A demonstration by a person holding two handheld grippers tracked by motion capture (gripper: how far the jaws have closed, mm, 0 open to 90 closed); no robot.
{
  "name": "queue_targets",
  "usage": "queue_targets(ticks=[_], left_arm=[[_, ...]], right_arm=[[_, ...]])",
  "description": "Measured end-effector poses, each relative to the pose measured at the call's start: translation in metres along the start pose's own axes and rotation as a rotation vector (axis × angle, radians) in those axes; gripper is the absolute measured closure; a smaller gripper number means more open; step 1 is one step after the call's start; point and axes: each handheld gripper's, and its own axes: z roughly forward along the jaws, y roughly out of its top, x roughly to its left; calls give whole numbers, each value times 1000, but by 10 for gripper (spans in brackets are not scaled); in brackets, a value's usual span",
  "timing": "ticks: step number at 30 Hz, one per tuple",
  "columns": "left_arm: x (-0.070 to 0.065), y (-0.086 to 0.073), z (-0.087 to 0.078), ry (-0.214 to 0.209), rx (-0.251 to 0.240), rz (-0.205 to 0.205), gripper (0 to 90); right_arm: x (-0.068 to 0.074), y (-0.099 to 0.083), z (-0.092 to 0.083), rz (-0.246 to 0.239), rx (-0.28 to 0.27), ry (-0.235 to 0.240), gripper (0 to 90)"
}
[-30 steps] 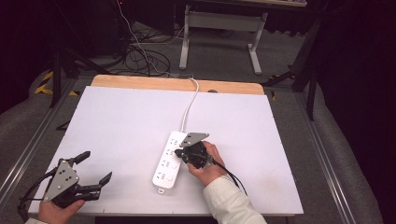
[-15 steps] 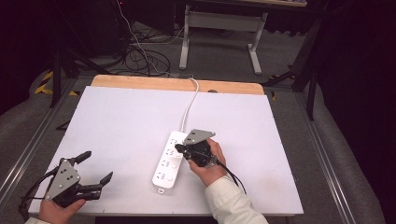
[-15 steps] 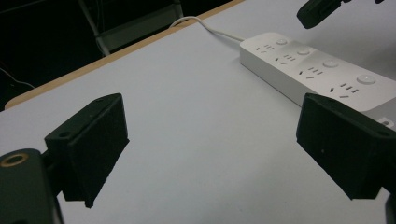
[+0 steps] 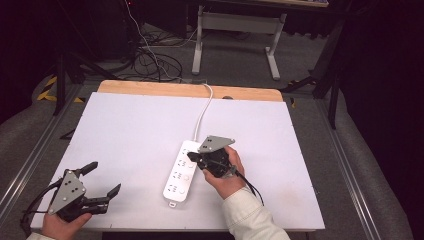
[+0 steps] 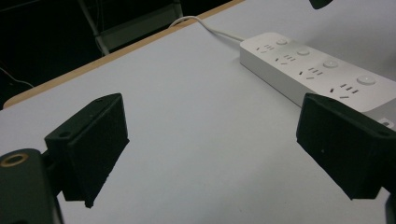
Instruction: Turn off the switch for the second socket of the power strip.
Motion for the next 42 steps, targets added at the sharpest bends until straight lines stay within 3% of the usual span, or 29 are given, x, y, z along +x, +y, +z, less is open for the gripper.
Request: queue_targets(ticks=[6, 8, 13, 18, 24, 28, 30, 33, 38, 39, 42], left_arm=[[1, 0, 0, 0, -2, 1, 95], [1, 0, 0, 0, -2, 0, 95], [1, 0, 0, 0, -3, 0, 95], [0, 0, 0, 2, 0, 5, 95], [0, 0, 0, 1, 0, 1, 95], [0, 0, 0, 1, 0, 0, 96], [0, 0, 0, 1, 0, 0, 95], [0, 0, 0, 1, 0, 5, 95], [0, 0, 0, 0, 1, 4, 95], [0, 0, 0, 0, 1, 5, 95], [0, 0, 0, 0, 1, 3, 95]], right_arm=[[2, 4, -4, -18, -6, -2, 900], [2, 3, -4, -21, -5, -5, 857], [0, 3, -9, -26, -27, -18, 661], [0, 4, -16, -36, -43, -20, 375], [0, 2, -32, -44, -75, -47, 197], [-5, -2, -45, -13, -100, -63, 173], [-9, -4, -51, -3, -83, -63, 178], [-11, -11, -63, -47, -95, -52, 168], [-15, -23, -74, -29, -102, -72, 169], [-16, -25, -76, -33, -101, -66, 170], [-21, -35, -84, -26, -114, 13, 125]])
